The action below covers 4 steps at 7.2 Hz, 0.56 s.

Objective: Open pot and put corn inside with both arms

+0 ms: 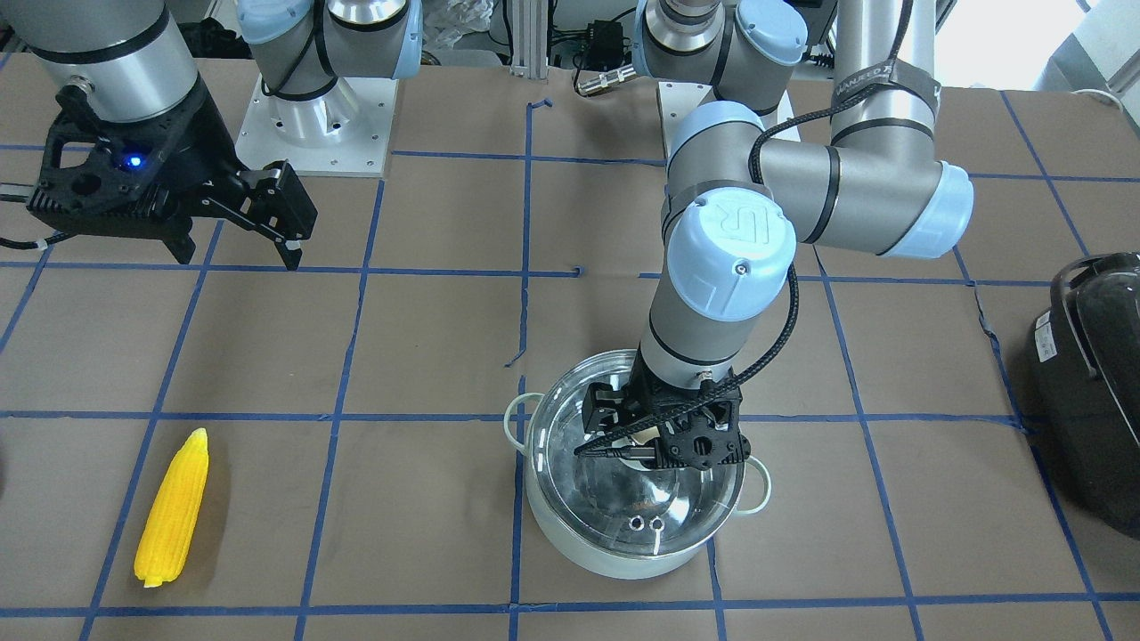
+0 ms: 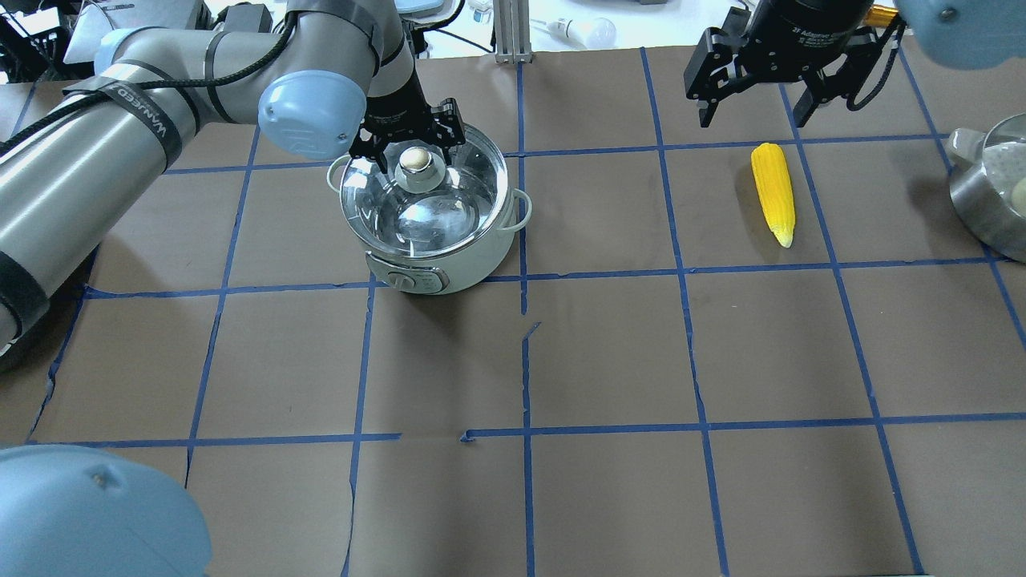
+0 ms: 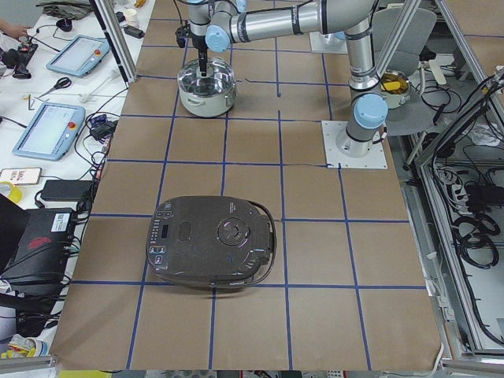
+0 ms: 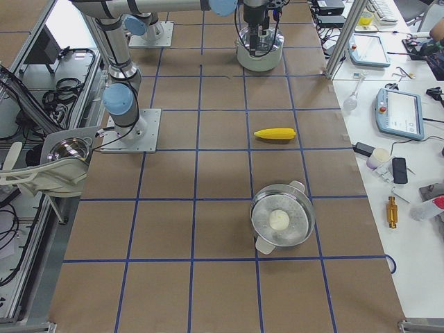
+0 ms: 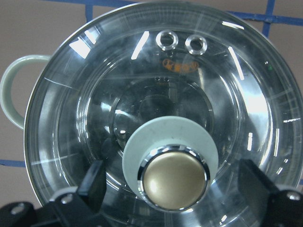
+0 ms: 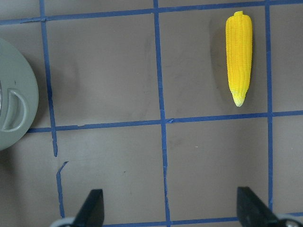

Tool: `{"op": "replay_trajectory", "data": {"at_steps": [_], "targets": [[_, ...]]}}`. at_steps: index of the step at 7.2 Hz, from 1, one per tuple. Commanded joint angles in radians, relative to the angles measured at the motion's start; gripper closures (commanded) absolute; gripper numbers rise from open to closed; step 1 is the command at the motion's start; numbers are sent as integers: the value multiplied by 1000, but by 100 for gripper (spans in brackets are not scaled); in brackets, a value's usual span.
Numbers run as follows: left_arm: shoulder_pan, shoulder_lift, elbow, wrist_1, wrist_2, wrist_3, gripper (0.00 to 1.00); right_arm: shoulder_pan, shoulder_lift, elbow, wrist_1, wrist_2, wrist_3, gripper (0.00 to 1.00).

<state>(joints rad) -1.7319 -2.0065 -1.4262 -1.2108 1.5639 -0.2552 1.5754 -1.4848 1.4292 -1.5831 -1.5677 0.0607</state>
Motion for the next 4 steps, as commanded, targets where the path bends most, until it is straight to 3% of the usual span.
{"op": "replay_trajectory", "data": {"at_steps": [1, 2, 4], "targets": [[0, -3, 1, 2, -8, -3, 49, 0, 0, 1, 0, 0, 1, 0], [0, 0, 4, 2, -11, 1, 66, 0, 0, 1, 0, 0, 1, 0], [0, 24, 6, -4, -13, 10, 81, 0, 0, -1, 0, 0, 1, 0]]}}
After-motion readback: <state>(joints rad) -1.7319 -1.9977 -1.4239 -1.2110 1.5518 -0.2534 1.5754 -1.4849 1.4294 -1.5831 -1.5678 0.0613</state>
